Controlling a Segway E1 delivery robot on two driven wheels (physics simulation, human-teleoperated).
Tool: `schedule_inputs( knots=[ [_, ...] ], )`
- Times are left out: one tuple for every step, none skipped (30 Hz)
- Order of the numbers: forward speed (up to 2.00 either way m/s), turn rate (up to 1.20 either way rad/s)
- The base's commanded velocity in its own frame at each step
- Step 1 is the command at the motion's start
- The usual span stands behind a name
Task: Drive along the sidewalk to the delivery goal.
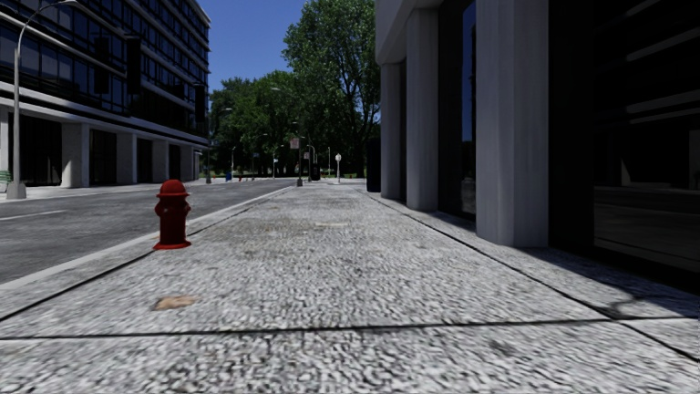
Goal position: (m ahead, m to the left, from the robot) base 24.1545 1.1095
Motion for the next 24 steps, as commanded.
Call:
schedule_inputs(
  knots=[
    [2.00, 0.00],
    [2.00, 0.00],
    [2.00, 0.00],
    [2.00, 0.00],
    [2.00, 0.00],
    [2.00, 0.00],
    [2.00, 0.00],
    [2.00, 0.00],
    [2.00, 0.00],
    [2.00, 0.00],
    [2.00, 0.00],
    [2.00, 0.00],
    [2.00, 0.00],
    [2.00, 0.00],
    [2.00, 0.00],
    [2.00, 0.00],
    [2.00, 0.00],
    [2.00, 0.00],
    [2.00, 0.00],
    [2.00, 0.00],
    [2.00, 0.00],
    [2.00, 0.00],
    [2.00, 0.00],
    [2.00, 0.00]
  ],
)
